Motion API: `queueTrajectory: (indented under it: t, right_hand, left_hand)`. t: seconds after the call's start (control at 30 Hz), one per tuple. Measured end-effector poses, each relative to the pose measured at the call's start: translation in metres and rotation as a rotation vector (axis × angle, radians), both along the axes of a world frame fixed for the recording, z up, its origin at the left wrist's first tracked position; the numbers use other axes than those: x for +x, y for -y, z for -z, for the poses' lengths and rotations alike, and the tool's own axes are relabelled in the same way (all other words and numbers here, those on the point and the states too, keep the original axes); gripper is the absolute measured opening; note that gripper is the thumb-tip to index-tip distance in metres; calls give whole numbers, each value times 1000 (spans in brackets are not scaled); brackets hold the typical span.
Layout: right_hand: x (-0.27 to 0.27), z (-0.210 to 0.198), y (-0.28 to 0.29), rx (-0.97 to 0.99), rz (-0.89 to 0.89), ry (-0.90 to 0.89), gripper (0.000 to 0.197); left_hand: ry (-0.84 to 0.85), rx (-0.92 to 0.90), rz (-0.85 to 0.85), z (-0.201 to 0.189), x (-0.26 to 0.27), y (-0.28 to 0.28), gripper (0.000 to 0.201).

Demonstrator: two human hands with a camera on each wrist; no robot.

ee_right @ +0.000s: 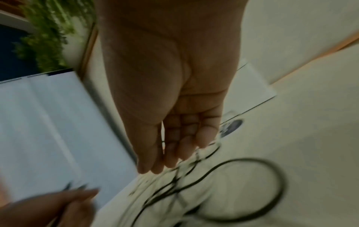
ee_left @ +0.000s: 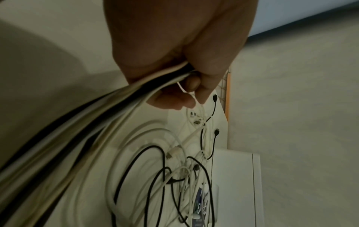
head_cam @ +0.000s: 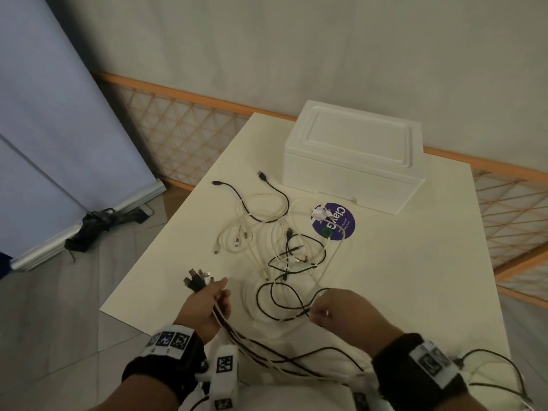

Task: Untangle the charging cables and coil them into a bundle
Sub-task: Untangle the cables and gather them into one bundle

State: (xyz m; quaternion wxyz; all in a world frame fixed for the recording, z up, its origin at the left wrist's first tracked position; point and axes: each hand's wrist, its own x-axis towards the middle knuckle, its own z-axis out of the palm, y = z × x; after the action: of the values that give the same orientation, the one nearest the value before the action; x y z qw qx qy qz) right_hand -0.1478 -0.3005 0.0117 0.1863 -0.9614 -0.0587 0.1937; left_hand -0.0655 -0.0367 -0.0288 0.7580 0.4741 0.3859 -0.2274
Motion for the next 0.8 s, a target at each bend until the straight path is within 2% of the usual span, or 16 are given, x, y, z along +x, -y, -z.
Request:
queueTrajectory:
  t: [0.1, 0.2, 0.33, 0.43, 0.57, 0.63, 0.7, 0.8]
  right_hand:
    - [17, 16, -44, -23, -269, -58, 32]
    - [30, 31, -66, -174, -357, -40, 26]
    - [43, 32, -67, -218, -325, -20, 22]
    - [47, 28, -65, -93, -282, -31, 19]
    - [39, 21, -73, 7, -252, -14, 24]
    - [36, 17, -75, 165, -120, 19, 32]
    - [37, 12, -76, 237, -40, 83, 38]
    - [42, 1, -75, 199, -116, 125, 24]
  left_hand:
    - [8, 60, 60, 4, 0, 7, 17]
    - [34, 136, 107, 7, 1, 11, 10]
    - [47, 199, 198, 5, 3, 19, 12]
    - [71, 196, 266, -2, 4, 31, 3]
    - [142, 253, 335, -6, 2, 44, 12]
    - [180, 199, 309, -11, 1, 46, 11]
    - [204, 102, 318, -20, 0, 46, 12]
    - [233, -41, 313, -38, 0, 46, 12]
